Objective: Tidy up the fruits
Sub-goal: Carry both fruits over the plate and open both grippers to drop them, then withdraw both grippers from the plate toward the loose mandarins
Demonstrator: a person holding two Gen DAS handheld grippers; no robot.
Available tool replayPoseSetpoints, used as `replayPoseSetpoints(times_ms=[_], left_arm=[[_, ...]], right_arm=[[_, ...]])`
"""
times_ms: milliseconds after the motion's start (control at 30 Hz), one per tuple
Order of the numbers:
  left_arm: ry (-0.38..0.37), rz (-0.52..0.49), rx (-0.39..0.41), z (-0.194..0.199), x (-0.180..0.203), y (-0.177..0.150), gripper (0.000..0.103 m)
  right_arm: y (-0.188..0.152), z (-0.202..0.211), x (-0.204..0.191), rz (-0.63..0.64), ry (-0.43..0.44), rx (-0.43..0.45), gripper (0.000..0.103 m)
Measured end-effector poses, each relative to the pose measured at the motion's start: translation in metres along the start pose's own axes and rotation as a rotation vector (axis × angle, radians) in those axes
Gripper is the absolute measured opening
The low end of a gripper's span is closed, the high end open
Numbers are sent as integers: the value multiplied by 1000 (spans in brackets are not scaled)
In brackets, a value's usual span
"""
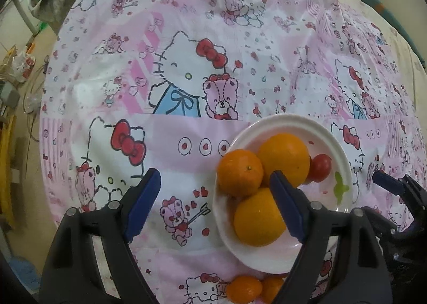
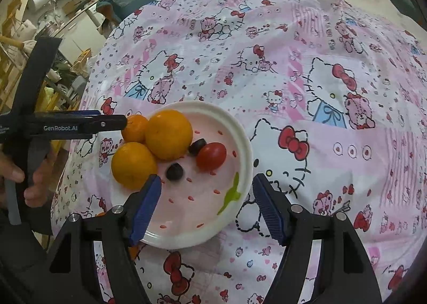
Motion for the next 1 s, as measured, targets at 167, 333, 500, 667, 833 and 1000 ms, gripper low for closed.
replayPoseSetpoints(times_ms=[167, 333, 500, 667, 833, 1000], left_arm=[[15, -18, 29, 8, -1, -5, 81], [44, -28, 65, 17, -4, -8, 81], [53, -60, 104, 29, -4, -14, 81], [44, -70, 115, 43, -5, -27, 81], [18, -63, 119, 57, -7, -41, 81], [-5, -45, 124, 70, -17, -57, 81]], right_arm=[[-1, 8, -8, 20, -13, 9, 81], [-2, 22, -11, 5, -17, 36, 87], [-4, 36, -12, -22, -17, 61, 88], [-13, 46, -13, -78, -23, 72, 88], [-22, 51, -23, -89, -27, 74, 88], [-36, 53, -32, -170, 13, 76, 88]])
Point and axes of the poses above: each gripper's, at about its wrist camera, not at the fingertips, and z roughly against the way its jaws point, x to its right, y to its top, the point moved 8 cm from there along -z, roughly the way its jaws point, and after that the axes turned 11 degrees about z, right-handed, at the moved point
